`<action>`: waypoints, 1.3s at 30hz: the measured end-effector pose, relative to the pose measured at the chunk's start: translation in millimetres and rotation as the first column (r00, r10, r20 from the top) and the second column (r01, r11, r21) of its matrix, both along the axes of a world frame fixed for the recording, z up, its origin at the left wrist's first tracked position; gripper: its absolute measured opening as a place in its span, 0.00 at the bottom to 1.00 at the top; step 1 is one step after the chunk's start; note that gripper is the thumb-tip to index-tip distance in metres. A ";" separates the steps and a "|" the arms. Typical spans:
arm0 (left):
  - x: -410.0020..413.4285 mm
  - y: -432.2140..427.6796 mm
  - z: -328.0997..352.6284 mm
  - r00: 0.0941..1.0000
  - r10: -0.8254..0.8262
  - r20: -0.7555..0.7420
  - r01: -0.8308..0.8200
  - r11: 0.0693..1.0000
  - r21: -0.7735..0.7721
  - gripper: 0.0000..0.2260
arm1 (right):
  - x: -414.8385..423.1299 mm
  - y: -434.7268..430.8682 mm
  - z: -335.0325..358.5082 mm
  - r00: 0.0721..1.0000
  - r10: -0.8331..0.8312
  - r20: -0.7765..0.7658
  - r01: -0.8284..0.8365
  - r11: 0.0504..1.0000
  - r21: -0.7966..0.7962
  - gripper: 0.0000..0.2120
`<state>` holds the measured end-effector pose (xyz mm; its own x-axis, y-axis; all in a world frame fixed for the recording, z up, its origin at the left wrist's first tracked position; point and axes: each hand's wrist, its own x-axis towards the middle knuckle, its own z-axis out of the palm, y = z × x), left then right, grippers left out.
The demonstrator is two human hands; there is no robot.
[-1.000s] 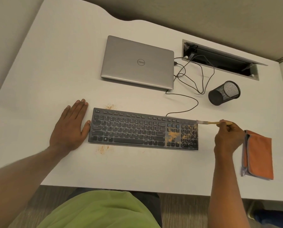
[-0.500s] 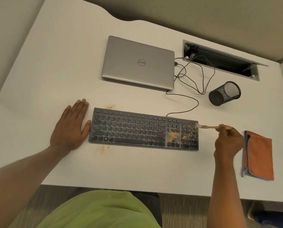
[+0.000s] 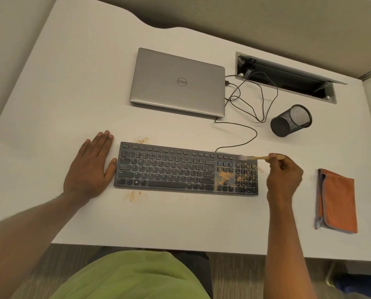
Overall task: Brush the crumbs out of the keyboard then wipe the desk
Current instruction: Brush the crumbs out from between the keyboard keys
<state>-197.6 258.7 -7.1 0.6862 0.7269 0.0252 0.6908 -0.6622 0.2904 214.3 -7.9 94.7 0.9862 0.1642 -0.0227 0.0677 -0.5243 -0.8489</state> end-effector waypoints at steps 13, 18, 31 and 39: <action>0.1 1.2 -1.7 1.000 0.000 -0.014 0.000 1.000 -0.002 0.31 | -6.5 8.1 16.8 0.999 0.012 -0.049 -0.007 0.995 0.097 0.04; 0.5 0.6 -1.4 1.000 0.004 -0.011 -0.004 1.000 -0.004 0.31 | -14.3 7.9 7.5 0.998 -0.012 -0.061 0.015 0.999 0.050 0.06; -0.1 1.5 -2.3 1.000 0.001 -0.018 -0.001 1.000 -0.006 0.31 | -68.3 11.1 6.4 0.995 0.040 0.094 -0.046 0.997 0.060 0.07; -0.4 1.4 -3.6 1.000 0.000 0.001 0.000 1.000 0.004 0.31 | -83.3 -13.6 3.4 0.982 0.138 0.129 -0.129 0.989 -0.078 0.08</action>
<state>-198.0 260.2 -10.7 0.6864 0.7267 0.0288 0.6904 -0.6635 0.2883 131.0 -21.5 98.0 0.9504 0.2971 0.0921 0.2515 -0.5595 -0.7898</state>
